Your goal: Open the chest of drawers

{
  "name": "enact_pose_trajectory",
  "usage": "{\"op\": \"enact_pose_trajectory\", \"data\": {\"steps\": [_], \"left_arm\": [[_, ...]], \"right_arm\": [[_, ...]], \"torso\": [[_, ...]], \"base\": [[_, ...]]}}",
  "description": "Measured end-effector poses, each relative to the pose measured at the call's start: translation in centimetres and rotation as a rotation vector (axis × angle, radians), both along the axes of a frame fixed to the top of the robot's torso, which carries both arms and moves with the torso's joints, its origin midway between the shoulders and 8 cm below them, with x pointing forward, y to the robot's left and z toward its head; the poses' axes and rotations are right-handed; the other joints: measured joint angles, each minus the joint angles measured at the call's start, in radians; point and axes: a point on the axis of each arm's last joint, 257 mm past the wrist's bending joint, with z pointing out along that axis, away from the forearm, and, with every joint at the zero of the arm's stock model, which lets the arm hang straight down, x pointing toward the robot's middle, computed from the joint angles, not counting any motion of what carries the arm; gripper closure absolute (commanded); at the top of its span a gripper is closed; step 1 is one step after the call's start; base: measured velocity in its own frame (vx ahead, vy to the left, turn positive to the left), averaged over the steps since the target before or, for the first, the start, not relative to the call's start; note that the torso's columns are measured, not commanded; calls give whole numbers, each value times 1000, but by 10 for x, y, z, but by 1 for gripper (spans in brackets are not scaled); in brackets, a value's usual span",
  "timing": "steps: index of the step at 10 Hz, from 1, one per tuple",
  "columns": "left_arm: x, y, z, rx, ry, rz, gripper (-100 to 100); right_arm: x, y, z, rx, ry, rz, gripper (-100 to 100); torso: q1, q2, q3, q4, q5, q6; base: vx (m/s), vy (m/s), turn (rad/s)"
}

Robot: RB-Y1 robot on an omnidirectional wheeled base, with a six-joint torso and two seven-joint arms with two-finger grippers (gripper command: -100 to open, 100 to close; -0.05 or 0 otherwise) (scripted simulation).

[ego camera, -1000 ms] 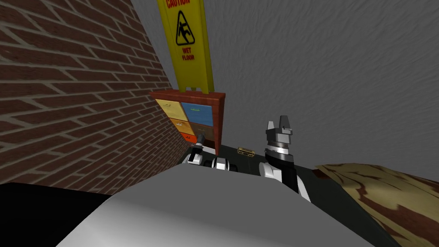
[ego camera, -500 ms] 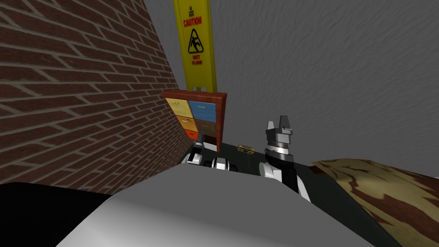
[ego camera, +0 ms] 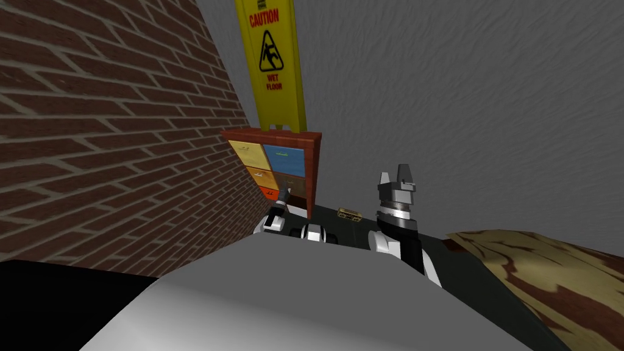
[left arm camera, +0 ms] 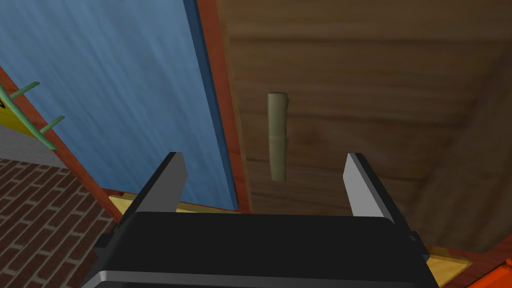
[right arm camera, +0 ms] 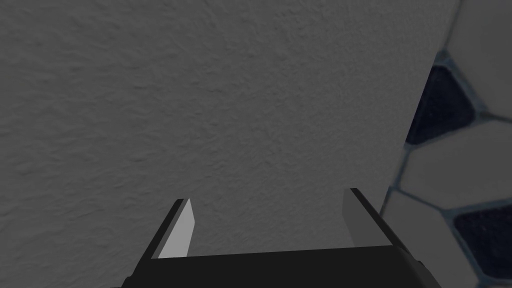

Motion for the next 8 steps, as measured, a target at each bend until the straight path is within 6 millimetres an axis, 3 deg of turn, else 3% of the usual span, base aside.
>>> {"op": "enact_pose_trajectory", "data": {"steps": [2, 5, 6, 8], "left_arm": [[4, -10, -1, -42, 7, 8, -100], [10, -9, 7, -43, 6, 9, -100], [10, -9, 7, -43, 8, 9, 100], [7, -9, 3, -43, 7, 9, 100]], "right_arm": [[0, 0, 0, 0, 0, 0, 0], [0, 0, 0, 0, 0, 0, 0], [0, 0, 0, 0, 0, 0, 0], [0, 0, 0, 0, 0, 0, 0]], "torso": [[2, 9, 6, 3, 0, 0], [1, 1, 0, 0, 0, 0], [1, 3, 2, 1, 0, 0], [1, 5, 4, 1, 1, 0]], "base": [[38, -3, -1], [65, 0, -4], [-43, -7, 7], [-75, 10, 15]]}}
